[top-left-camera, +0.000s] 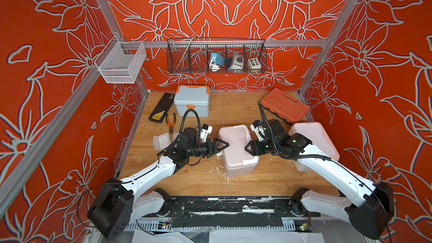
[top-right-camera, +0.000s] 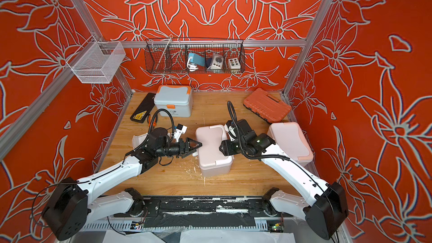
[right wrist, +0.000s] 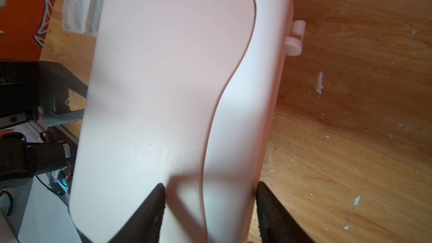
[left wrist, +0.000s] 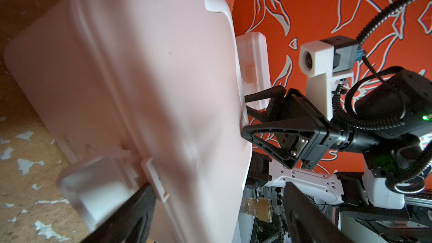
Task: Open first aid kits and take out gauze
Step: Open the lid of the first aid kit.
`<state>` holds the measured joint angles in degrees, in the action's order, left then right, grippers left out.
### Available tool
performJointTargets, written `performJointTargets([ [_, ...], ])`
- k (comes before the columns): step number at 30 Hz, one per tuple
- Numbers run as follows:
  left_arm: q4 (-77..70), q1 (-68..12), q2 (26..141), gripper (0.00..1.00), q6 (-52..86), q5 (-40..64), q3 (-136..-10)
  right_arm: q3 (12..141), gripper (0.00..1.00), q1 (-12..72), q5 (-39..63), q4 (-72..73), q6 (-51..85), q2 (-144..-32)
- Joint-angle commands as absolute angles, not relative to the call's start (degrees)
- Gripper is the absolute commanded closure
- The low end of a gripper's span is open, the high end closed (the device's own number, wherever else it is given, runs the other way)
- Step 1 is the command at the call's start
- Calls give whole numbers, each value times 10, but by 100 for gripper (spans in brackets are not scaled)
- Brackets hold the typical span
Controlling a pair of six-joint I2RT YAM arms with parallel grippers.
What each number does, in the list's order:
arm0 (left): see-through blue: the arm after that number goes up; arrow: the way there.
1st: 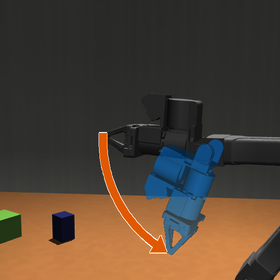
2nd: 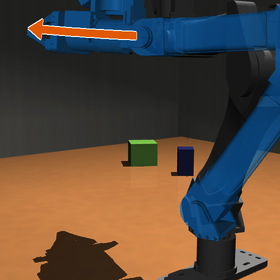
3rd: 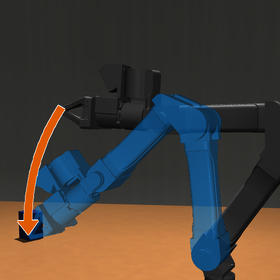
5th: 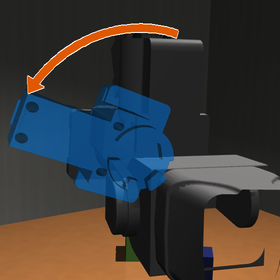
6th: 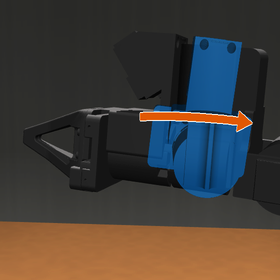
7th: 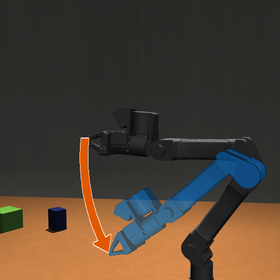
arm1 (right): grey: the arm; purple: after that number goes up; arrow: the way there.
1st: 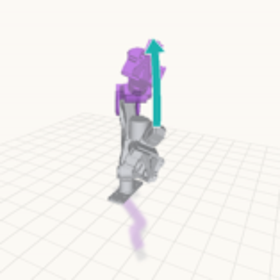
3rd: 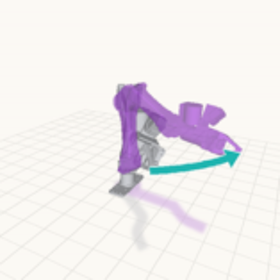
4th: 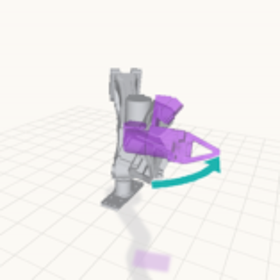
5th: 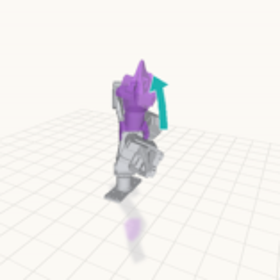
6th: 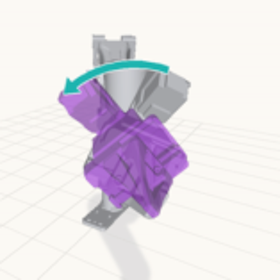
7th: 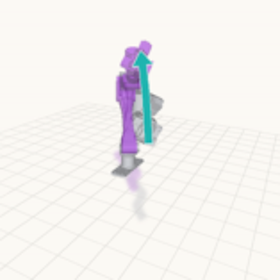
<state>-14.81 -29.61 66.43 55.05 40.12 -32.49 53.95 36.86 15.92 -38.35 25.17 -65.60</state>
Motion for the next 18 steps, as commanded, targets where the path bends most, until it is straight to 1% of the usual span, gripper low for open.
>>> performJointTargets([
  [1, -168, -298, 687, 16, 547, 411, -339, 516, 38, 372, 187, -405, 240, -676],
  [6, -173, -297, 704, 16, 546, 415, -349, 516, 38, 372, 191, -398, 239, -683],
  [11, -175, -292, 711, 16, 546, 417, -363, 522, 39, 372, 217, -373, 254, -701],
  [18, -172, -258, 730, 16, 537, 439, -385, 560, 44, 372, 242, -332, 303, -752],
])
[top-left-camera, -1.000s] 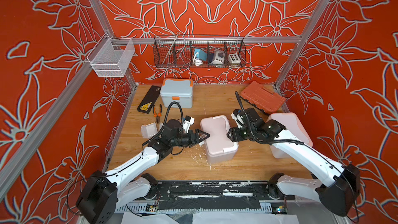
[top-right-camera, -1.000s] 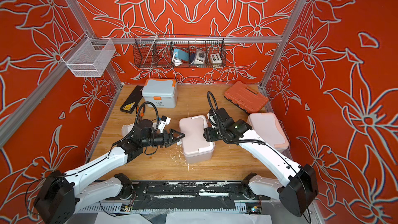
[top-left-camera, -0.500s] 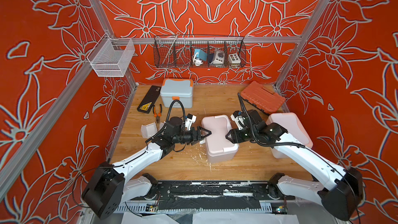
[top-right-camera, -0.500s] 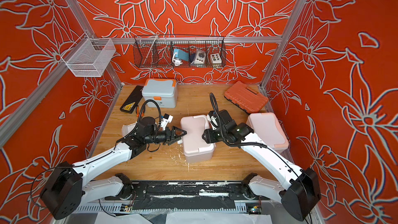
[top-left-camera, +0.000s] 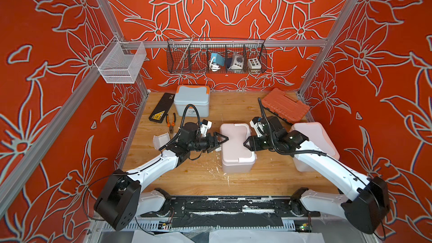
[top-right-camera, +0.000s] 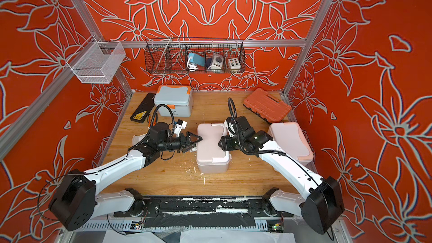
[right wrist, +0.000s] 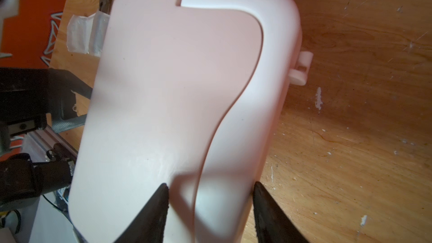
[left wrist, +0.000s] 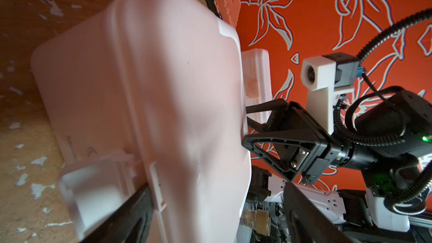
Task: Open first aid kits and take out gauze
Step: Open the lid of the first aid kit.
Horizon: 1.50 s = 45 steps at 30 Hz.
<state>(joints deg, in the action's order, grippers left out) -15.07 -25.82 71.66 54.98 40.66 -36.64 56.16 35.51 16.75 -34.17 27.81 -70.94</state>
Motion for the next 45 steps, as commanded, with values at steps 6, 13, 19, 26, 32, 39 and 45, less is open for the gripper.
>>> performJointTargets([
  [6, -162, -237, 730, 16, 529, 454, -401, 599, 44, 372, 249, -319, 315, -796],
  [13, -153, -236, 717, 16, 529, 458, -409, 607, 40, 372, 198, -353, 306, -781],
  [19, -144, -237, 702, 16, 532, 457, -422, 610, 29, 372, 170, -378, 292, -763],
  [26, -140, -237, 698, 16, 535, 457, -434, 605, 21, 372, 195, -361, 291, -749],
  [32, -143, -238, 691, 16, 542, 455, -437, 616, 18, 372, 182, -374, 289, -740],
  [39, -149, -253, 694, 16, 552, 459, -463, 626, 16, 372, 112, -400, 293, -699],
  [45, -149, -275, 709, 16, 552, 453, -495, 621, 16, 371, 109, -387, 298, -661],
])
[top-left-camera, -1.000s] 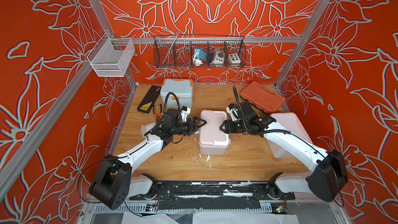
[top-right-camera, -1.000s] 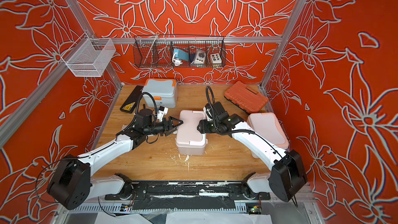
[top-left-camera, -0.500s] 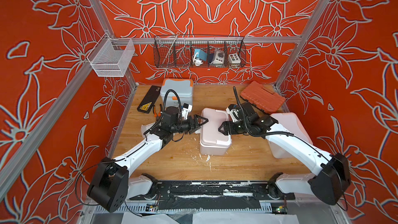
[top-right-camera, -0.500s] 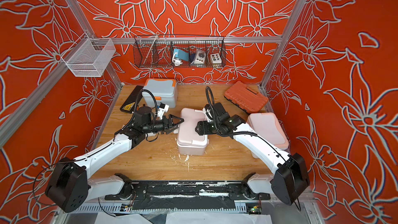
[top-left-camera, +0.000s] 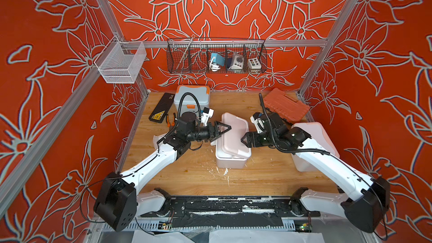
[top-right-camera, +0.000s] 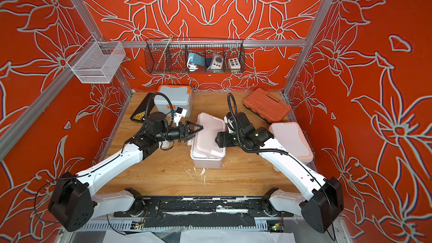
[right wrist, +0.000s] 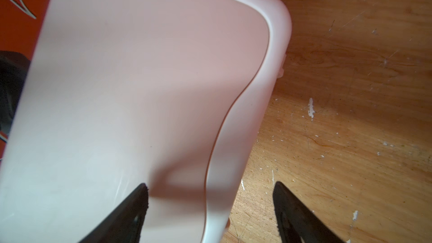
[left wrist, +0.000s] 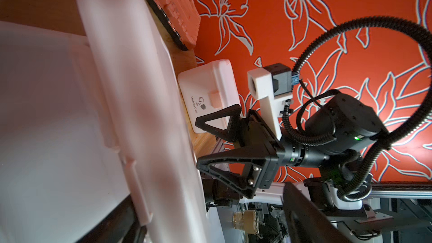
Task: Open first aid kits and take out gauze
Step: Open the lid of the first aid kit.
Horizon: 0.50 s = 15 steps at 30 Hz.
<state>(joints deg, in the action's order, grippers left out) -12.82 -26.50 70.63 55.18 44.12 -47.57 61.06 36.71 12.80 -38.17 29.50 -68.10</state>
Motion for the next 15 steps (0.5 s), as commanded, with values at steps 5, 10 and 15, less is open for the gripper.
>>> performJointTargets([
  [5, -148, -295, 721, 16, 552, 443, -525, 621, 17, 368, 97, -390, 300, -634],
  [10, -146, -317, 737, 16, 550, 433, -551, 617, 19, 358, 81, -398, 304, -611],
  [15, -139, -350, 757, 16, 545, 420, -587, 612, 19, 337, 27, -431, 311, -571],
])
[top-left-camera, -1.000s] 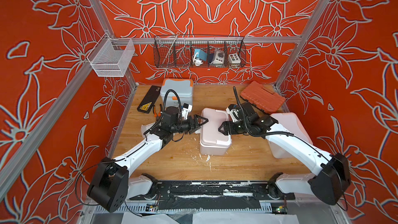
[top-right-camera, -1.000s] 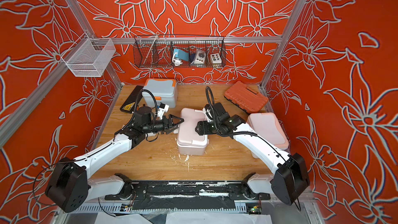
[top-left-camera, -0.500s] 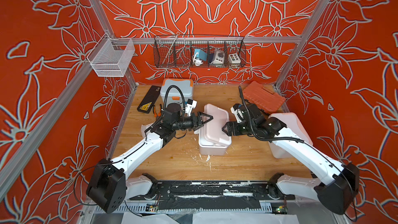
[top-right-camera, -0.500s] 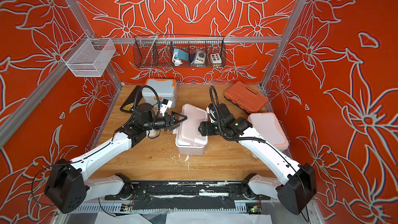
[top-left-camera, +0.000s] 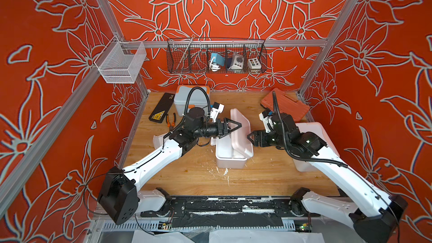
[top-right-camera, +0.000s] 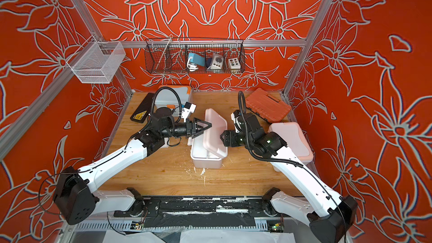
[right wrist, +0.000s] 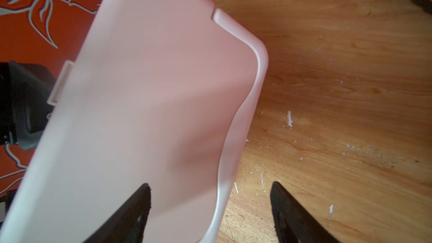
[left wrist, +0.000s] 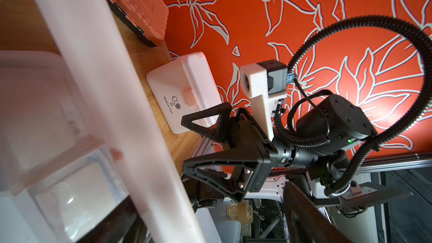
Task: Open first aid kits and take out gauze
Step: Open the lid of the first aid kit.
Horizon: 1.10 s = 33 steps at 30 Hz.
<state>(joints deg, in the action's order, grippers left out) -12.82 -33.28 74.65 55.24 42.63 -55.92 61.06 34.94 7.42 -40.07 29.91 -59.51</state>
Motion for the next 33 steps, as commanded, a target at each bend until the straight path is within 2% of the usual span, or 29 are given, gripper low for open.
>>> performJointTargets([
  [1, -136, -356, 762, 16, 542, 417, -595, 610, 19, 331, 23, -434, 311, -563],
  [13, -110, -442, 847, 16, 518, 382, -704, 593, 18, 285, -47, -473, 321, -458],
  [19, -95, -473, 886, 12, 499, 377, -744, 584, 17, 277, -76, -481, 328, -415],
  [25, -93, -477, 885, 2, 481, 370, -740, 575, 13, 275, -51, -459, 325, -393],
  [33, -86, -477, 873, 2, 450, 377, -740, 573, 5, 274, 20, -411, 312, -393],
])
